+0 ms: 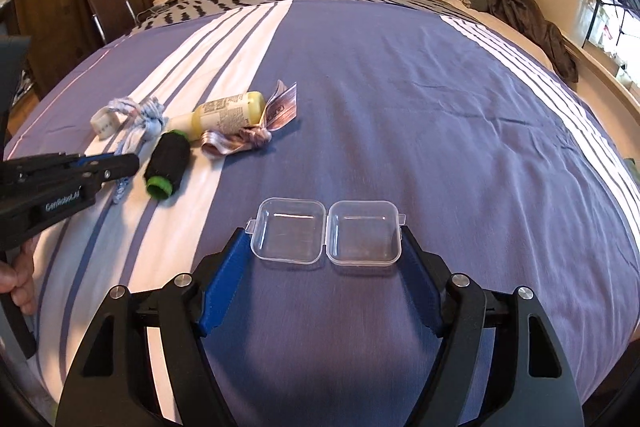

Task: Collect trash
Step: 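Grasp the knotted cloth strip with the left tool while the right tool grasps the clear case, then lower both tools to the black bin and open them to drop the items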

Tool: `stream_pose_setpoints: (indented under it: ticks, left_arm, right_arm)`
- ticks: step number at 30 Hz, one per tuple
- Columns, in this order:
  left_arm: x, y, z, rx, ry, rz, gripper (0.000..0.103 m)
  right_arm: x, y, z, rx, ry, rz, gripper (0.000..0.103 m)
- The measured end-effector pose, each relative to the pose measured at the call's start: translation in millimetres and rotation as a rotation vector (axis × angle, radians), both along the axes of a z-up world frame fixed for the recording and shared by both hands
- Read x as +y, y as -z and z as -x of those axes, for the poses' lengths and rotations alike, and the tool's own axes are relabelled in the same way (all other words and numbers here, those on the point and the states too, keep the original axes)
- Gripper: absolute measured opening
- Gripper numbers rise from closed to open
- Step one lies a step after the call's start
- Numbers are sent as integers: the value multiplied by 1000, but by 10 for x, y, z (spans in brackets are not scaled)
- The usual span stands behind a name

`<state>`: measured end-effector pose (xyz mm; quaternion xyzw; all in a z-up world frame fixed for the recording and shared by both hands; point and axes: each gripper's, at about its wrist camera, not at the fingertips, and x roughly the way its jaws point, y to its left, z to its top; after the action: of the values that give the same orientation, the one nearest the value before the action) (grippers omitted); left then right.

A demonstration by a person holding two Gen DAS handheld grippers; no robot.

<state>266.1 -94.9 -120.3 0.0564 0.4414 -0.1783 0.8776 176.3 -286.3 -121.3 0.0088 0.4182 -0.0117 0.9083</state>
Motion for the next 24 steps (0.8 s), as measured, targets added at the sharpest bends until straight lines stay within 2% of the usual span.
stream_pose_setpoints:
  ticks: [6, 19, 24]
  left_arm:
    - [121, -80, 491, -7, 9, 13, 7]
    - [447, -283, 1958, -27, 14, 103, 7]
    - [498, -326, 2387, -41, 31, 117, 7]
  right_arm:
    - [119, -83, 323, -10, -27, -18, 74]
    - [430, -191, 1309, -29, -76, -53, 74]
    - [512, -185, 1670, -30, -92, -55, 74]
